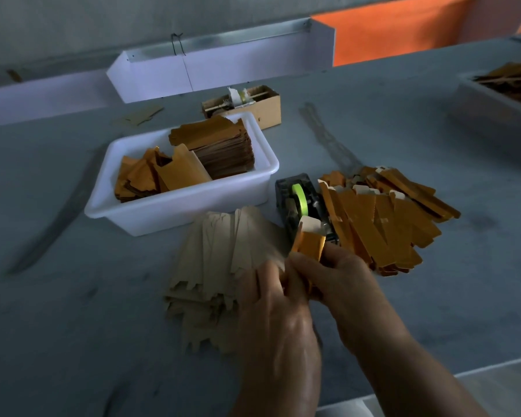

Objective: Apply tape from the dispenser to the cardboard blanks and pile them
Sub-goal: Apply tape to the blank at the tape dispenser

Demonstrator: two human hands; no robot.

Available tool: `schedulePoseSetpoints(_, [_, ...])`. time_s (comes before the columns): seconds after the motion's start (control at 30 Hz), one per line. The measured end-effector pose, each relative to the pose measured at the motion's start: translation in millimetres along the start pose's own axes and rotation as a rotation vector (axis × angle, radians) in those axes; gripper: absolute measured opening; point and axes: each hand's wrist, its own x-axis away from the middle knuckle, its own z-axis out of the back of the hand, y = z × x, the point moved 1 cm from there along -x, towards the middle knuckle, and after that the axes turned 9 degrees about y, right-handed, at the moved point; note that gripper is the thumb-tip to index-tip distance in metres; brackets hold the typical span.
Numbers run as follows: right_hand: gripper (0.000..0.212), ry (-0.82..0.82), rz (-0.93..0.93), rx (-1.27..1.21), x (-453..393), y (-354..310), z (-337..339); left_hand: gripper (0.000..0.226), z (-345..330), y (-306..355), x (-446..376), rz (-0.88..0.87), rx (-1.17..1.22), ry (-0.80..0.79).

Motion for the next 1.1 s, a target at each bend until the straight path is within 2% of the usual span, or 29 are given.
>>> schedulePoseSetpoints(0.07, [0.018,0.017,-0.01,-0.018,-0.2,-0.5,0.8,0.034,2.7,-6.2,-3.8,0.146,0.21,-0.013])
schedulePoseSetpoints(0.2, [0.016,-0.026,0.006,-0.055,-1.3,-2.7,0.7,0.009,2.7,-25.2,-15.7,0.792,0.78,-0.27])
schedulePoseSetpoints(0.3, [0.017,-0.026,0.032,0.005,-3.1,-6.2,-0.9,0.012,7.2,-35.0,-24.6,0.998,1.0,-0.328])
schedulePoseSetpoints(0.37, [0.015,-0.024,0.086,0.06,-5.8,-11.6,1.2,0.01,9.4,-37.1,-29.1,1.023,1.092,-0.312])
schedulePoseSetpoints(0.43, [0.012,0.13,0.262,0.208,-14.8,-17.1,11.7,0.002,9.2,-41.8,-33.1,1.028,1.128,-0.243])
schedulePoseSetpoints(0.5, [0.011,0.325,0.422,0.411,-24.9,-23.3,27.0,0.011,7.2,-49.9,-35.3,1.014,1.113,-0.186])
schedulePoseSetpoints(0.53, [0.011,0.361,0.433,0.485,-28.9,-24.6,32.8,0.017,6.3,-53.8,-36.2,1.01,1.11,-0.167])
schedulePoseSetpoints(0.63, [0.017,0.249,0.323,0.536,-37.4,-17.6,37.9,0.025,5.9,-57.4,-37.4,1.019,1.113,-0.151])
schedulePoseSetpoints(0.7, [0.022,0.208,0.315,0.552,-38.1,-14.5,36.2,0.026,6.3,-54.8,-37.6,1.016,1.114,-0.171])
schedulePoseSetpoints(0.87, [0.019,0.187,0.304,0.65,-41.8,-14.4,29.9,0.014,6.6,-45.5,-39.3,0.973,1.114,-0.194])
schedulePoseSetpoints(1.0, [0.009,0.194,0.283,0.702,-41.2,-17.4,21.5,0.008,6.4,-32.0,-42.9,0.992,1.224,-0.224])
schedulePoseSetpoints(1.1, [0.007,0.204,0.243,0.677,-41.8,-19.1,19.7,0.008,-0.6,-33.9,-40.7,0.977,1.122,-0.22])
